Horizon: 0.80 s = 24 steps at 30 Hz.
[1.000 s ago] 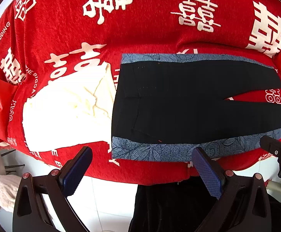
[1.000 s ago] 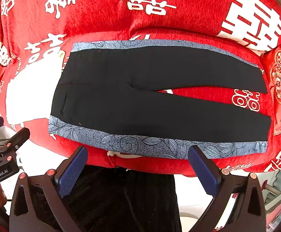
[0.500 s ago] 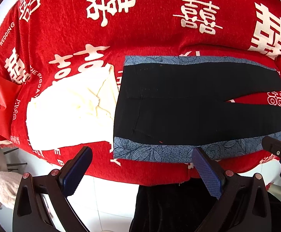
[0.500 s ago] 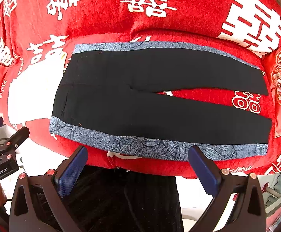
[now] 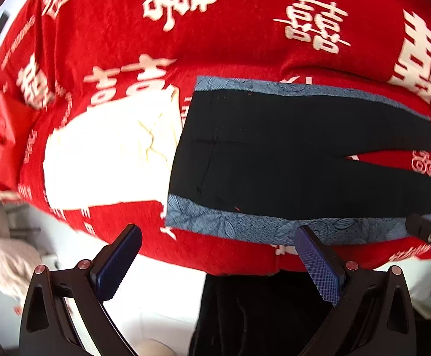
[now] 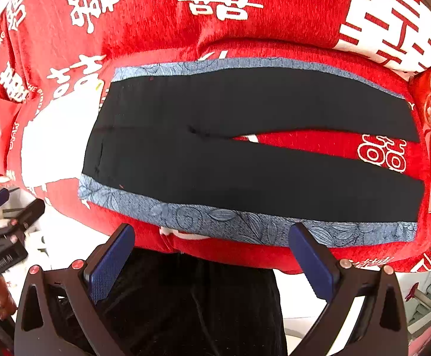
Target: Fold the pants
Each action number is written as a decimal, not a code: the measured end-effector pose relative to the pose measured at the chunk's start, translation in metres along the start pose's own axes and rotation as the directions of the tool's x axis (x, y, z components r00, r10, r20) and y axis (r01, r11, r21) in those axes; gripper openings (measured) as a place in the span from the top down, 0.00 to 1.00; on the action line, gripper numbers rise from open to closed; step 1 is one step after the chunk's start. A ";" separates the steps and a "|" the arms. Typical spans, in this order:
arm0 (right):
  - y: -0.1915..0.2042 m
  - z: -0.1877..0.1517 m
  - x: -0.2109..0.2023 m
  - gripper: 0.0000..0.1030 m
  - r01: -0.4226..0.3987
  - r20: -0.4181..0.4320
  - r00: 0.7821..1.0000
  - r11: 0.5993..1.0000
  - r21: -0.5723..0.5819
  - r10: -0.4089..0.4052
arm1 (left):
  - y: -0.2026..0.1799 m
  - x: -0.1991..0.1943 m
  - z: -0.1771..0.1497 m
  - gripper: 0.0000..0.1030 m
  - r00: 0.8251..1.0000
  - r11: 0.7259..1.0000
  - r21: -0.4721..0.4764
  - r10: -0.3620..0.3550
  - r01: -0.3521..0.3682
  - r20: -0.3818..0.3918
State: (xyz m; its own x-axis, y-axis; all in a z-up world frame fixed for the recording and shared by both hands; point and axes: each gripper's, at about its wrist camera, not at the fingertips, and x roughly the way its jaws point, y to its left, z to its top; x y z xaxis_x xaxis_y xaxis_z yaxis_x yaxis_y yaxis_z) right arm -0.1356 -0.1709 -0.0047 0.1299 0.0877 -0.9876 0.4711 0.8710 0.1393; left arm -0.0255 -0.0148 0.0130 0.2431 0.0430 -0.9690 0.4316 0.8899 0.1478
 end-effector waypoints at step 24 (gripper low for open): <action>0.007 -0.047 0.136 0.00 -0.388 -0.040 0.913 0.895 0.218 0.406 | 0.066 0.152 -0.043 0.00 0.961 0.938 -0.249 -0.267 0.240 -0.079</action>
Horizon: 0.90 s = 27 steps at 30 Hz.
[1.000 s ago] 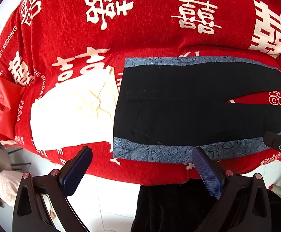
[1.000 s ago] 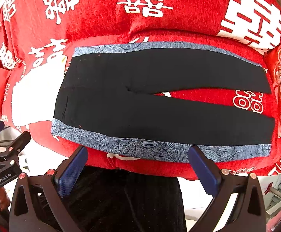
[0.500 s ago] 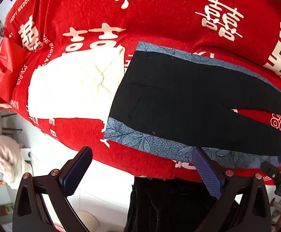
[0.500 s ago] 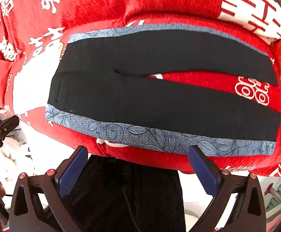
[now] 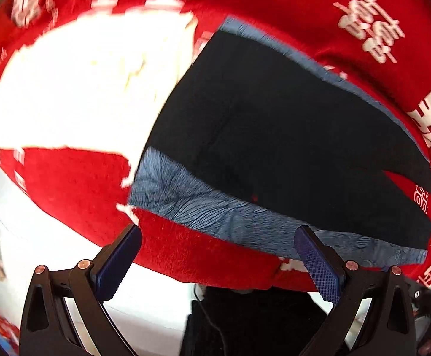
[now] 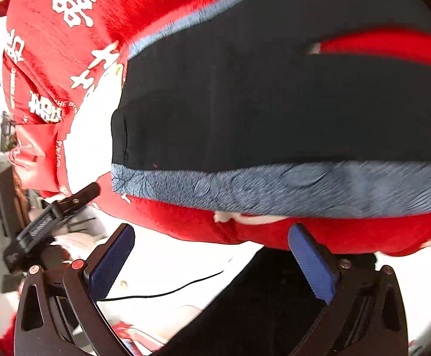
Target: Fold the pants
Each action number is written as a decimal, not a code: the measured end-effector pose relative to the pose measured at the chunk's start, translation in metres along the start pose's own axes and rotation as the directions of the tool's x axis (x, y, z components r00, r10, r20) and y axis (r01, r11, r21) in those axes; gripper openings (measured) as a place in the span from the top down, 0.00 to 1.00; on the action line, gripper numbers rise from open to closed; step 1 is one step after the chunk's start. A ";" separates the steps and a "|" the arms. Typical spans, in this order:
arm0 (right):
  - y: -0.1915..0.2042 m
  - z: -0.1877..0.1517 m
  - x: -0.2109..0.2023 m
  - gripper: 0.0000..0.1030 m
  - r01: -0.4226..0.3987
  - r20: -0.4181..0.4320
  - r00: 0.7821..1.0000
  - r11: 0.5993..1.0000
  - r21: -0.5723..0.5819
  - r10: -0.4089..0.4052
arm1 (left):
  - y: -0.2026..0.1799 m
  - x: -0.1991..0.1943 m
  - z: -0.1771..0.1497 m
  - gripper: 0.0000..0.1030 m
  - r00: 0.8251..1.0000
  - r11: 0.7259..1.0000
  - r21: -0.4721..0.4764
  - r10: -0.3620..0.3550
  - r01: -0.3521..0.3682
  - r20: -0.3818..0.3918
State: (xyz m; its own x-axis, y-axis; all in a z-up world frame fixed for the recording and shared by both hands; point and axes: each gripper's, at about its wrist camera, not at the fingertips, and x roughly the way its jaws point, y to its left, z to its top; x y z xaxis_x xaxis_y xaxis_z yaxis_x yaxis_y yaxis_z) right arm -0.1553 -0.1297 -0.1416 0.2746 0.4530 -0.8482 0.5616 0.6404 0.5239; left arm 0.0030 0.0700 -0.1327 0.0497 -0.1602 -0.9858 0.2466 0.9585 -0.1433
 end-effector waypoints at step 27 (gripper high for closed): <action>0.015 0.018 0.094 0.00 -0.547 0.128 0.836 0.830 0.112 0.534 | 0.038 0.074 0.003 0.00 0.929 0.918 -0.162 -0.370 0.363 -0.017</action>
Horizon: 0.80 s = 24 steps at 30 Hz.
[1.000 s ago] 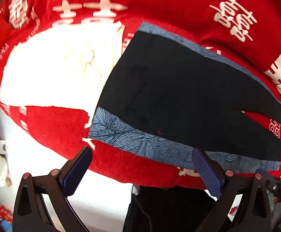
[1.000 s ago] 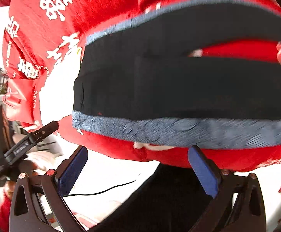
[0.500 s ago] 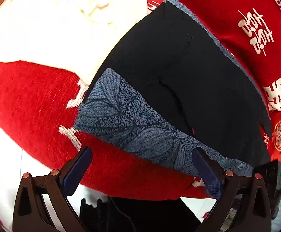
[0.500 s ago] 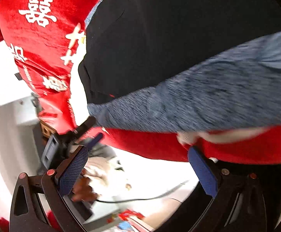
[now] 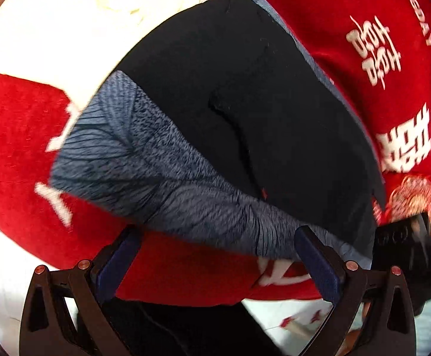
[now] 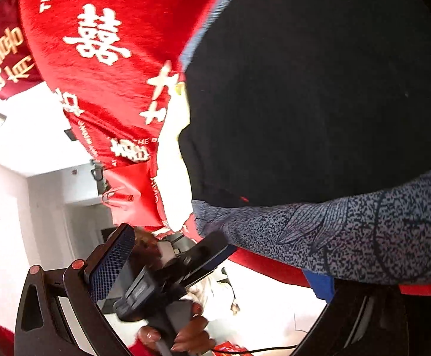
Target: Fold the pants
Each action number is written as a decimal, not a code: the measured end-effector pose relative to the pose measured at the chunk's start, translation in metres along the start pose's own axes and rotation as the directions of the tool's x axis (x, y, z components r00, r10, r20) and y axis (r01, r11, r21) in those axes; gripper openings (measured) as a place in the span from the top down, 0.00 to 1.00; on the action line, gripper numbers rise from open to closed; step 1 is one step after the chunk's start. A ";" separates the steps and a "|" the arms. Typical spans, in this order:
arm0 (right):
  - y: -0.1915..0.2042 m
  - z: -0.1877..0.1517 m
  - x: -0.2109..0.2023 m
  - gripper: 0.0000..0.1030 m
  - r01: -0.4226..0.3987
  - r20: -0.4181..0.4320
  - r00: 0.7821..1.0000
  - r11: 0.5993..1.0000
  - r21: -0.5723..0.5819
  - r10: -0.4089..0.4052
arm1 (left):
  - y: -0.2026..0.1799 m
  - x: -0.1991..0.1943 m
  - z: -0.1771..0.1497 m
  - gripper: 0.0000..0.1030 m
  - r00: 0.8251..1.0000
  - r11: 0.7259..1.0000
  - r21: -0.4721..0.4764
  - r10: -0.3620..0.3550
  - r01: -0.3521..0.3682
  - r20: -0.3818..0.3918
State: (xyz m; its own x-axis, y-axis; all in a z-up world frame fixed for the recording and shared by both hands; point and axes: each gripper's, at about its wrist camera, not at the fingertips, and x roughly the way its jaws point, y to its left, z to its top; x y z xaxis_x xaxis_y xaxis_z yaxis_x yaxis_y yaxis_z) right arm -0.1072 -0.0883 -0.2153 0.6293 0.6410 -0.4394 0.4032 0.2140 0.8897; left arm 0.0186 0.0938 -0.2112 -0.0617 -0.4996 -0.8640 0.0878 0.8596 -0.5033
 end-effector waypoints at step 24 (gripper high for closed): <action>-0.104 -0.025 -0.113 0.31 0.004 0.180 0.982 0.963 0.268 -0.054 | -0.021 0.005 0.025 0.68 0.991 0.986 0.109 0.130 -0.128 -0.010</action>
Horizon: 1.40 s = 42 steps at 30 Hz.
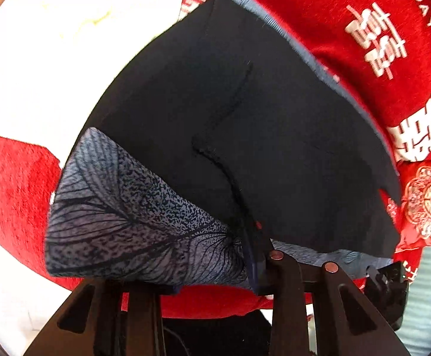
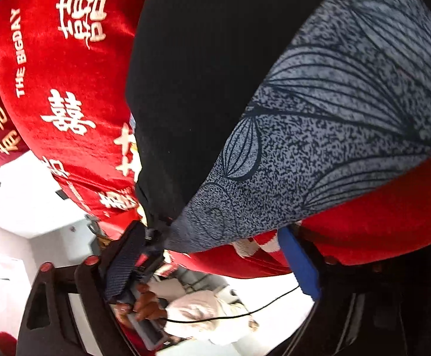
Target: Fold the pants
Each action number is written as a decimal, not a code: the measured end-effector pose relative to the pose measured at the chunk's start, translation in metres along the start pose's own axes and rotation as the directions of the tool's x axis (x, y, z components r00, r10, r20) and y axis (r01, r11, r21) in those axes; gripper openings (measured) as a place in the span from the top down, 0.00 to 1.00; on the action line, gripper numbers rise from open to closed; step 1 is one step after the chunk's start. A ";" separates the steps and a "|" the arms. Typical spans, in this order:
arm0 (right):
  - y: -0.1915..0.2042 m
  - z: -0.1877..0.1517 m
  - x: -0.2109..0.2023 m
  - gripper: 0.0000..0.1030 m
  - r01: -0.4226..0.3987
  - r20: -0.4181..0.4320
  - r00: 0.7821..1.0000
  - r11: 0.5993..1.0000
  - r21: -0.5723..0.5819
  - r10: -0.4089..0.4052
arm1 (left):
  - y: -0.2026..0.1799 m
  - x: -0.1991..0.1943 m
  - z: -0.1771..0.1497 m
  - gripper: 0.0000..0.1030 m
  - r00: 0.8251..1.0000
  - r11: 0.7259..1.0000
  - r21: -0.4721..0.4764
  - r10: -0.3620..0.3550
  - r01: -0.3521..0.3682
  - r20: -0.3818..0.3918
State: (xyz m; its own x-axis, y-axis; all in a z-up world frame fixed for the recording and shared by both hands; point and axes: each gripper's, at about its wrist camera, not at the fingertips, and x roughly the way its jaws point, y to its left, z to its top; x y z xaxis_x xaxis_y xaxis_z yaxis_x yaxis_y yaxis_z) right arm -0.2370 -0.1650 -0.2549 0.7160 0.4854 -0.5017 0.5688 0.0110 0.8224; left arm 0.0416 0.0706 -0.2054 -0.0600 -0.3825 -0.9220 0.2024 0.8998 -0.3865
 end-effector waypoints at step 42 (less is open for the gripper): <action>0.236 0.259 0.068 0.39 0.289 -0.104 0.907 0.784 -0.550 -0.407 | -0.142 0.013 0.203 0.25 0.908 0.932 0.056 0.333 -0.358 0.255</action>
State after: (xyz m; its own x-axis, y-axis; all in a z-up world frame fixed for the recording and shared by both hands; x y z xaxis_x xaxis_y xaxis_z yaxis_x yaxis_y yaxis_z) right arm 0.0505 -0.3564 -0.1645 0.3759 0.5270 -0.7622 0.4295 0.6297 0.6473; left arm 0.2102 -0.1047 -0.1575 0.2626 -0.1009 -0.9596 0.2647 0.9639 -0.0289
